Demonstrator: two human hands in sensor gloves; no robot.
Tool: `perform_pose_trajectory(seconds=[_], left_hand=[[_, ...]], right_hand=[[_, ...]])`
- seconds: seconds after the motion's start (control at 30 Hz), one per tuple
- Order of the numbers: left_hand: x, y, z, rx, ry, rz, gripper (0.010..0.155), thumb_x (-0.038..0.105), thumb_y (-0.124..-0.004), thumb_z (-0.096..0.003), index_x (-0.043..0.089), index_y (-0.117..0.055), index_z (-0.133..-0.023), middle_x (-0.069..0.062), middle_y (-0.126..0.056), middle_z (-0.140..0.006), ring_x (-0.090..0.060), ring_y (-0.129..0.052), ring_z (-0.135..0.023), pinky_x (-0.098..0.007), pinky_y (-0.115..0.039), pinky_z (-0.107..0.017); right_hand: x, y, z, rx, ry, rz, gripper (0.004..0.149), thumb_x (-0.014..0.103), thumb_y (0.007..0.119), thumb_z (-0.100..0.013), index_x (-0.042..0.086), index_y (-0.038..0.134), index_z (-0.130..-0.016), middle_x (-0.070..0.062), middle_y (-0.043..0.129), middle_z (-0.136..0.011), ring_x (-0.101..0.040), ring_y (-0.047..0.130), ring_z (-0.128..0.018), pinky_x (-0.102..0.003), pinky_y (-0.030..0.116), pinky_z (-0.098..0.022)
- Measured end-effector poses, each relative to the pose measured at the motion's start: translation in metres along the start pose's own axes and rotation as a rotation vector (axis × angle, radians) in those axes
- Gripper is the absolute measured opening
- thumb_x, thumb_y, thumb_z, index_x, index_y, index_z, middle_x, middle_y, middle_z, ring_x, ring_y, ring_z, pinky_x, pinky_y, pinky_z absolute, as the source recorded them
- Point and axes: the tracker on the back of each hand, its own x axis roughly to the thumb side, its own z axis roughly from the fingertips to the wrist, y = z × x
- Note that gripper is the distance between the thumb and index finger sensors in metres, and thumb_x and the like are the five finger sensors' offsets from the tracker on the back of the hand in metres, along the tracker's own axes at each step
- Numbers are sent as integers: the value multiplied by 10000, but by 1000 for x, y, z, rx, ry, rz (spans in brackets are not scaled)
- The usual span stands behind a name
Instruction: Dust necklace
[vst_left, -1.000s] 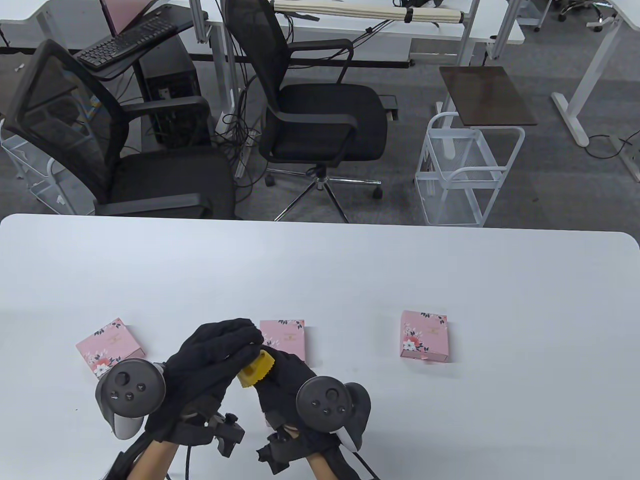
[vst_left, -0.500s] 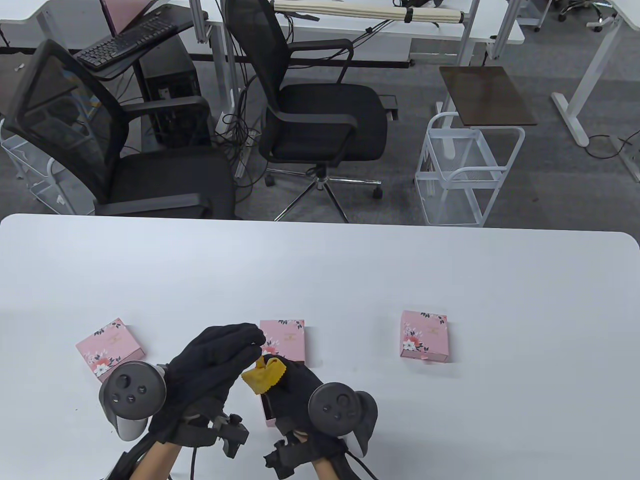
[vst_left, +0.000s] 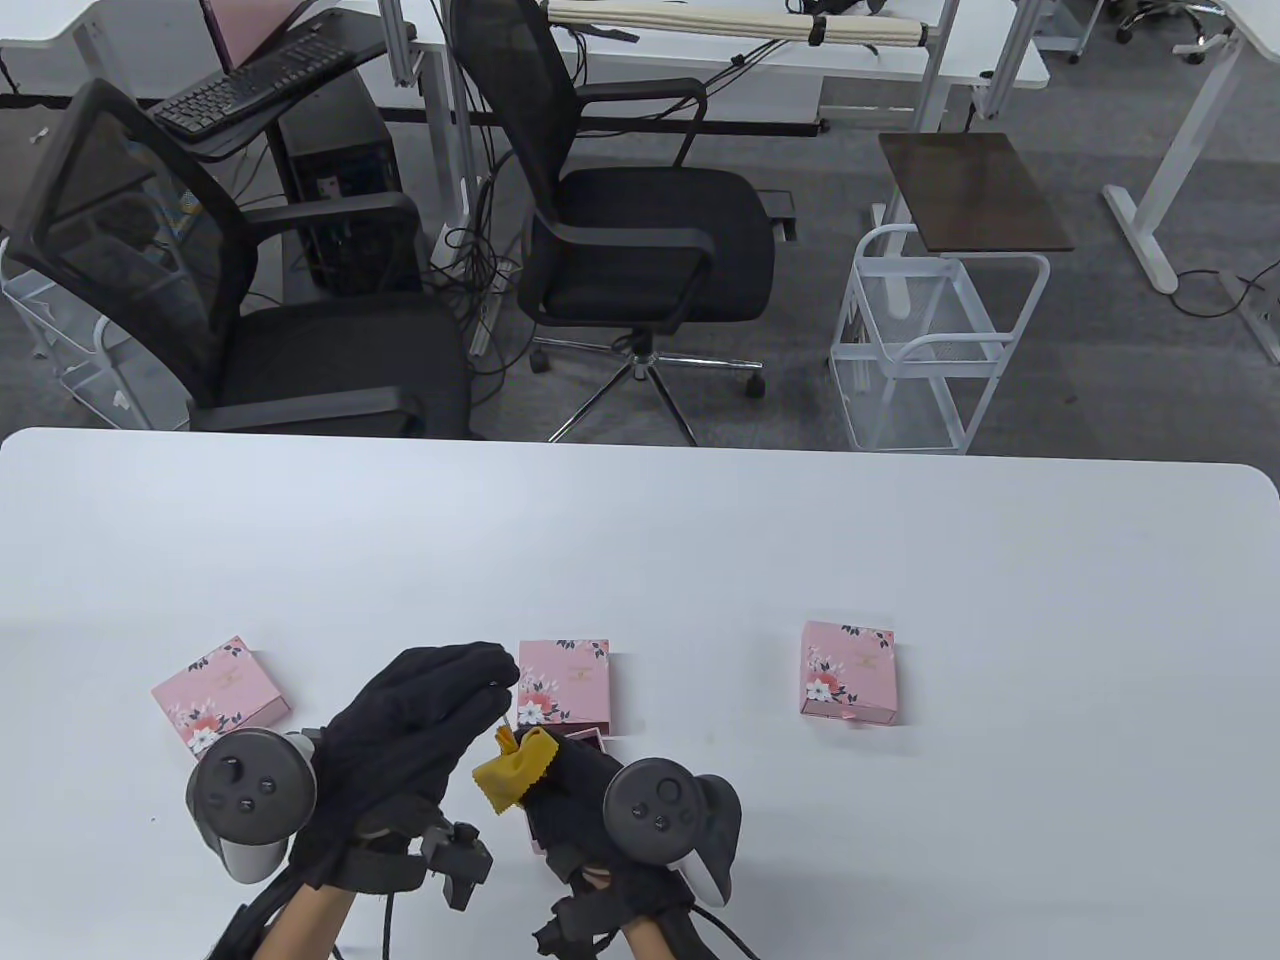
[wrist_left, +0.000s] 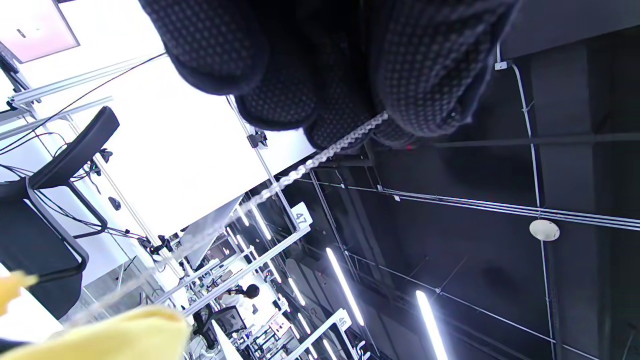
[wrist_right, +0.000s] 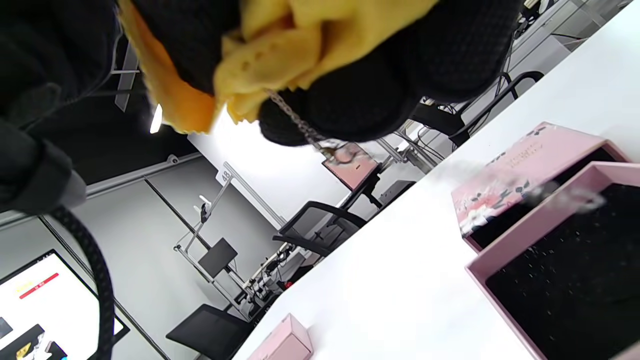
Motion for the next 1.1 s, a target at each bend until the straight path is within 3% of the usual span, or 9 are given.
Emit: perform_pose_trajectory(seconds=[0.13,0.23,0.37,0.57,0.7,0.87,1.0,1.1], left_hand=[[3,4,0,22,-18,29,352,436,-913,-506,333,-935,-842,20,-995,-858,-209,-928,-756,-390,-842,-533],[5,8,1,39,-28,12,350,437,-911,-507,334,-935,-841,22,-995,-859,-206,-926,-758,-388,-841,-536],[5,11,1,59,-24,26,353,438,-910,-507,334,-933,-844,21,-993,-860,-206,-927,-756,-387,-842,-534],[4,16,0,75,-19,23,352,436,-911,-508,334,-933,-844,21,-992,-861,-206,-926,-756,-387,-841,-534],[3,19,0,99,-10,0,351,437,-911,-508,336,-932,-843,25,-993,-858,-202,-927,-755,-383,-842,-534],[3,21,0,116,2,17,352,436,-910,-510,334,-929,-846,22,-990,-860,-203,-924,-755,-383,-841,-534],[2,22,0,119,11,10,351,436,-910,-510,334,-931,-845,20,-991,-860,-203,-925,-753,-382,-842,-532],[3,22,-1,123,16,18,353,436,-908,-512,333,-927,-848,20,-989,-862,-202,-923,-754,-381,-840,-533]], right_hand=[[-5,6,0,22,18,105,386,358,764,-624,131,777,-936,-139,933,-774,-344,942,-581,-492,791,-513],[-4,6,1,23,24,77,386,352,759,-626,116,785,-931,-146,940,-749,-342,944,-556,-492,795,-499],[-5,8,2,43,33,125,384,309,773,-621,141,756,-967,-164,894,-865,-388,919,-664,-509,773,-536],[-10,8,2,31,64,109,391,369,751,-631,116,790,-927,-141,950,-743,-342,954,-552,-485,801,-490],[-10,8,1,70,64,145,400,320,782,-620,114,759,-962,-164,918,-822,-370,939,-619,-495,790,-512],[-10,10,1,107,81,156,422,408,755,-627,93,804,-902,-124,972,-673,-312,967,-479,-465,821,-445],[-11,14,-1,160,69,193,415,344,799,-619,101,762,-954,-149,937,-779,-349,952,-572,-486,800,-494],[-10,15,-1,178,75,225,417,359,816,-610,106,772,-939,-135,945,-755,-332,956,-551,-476,807,-485]])
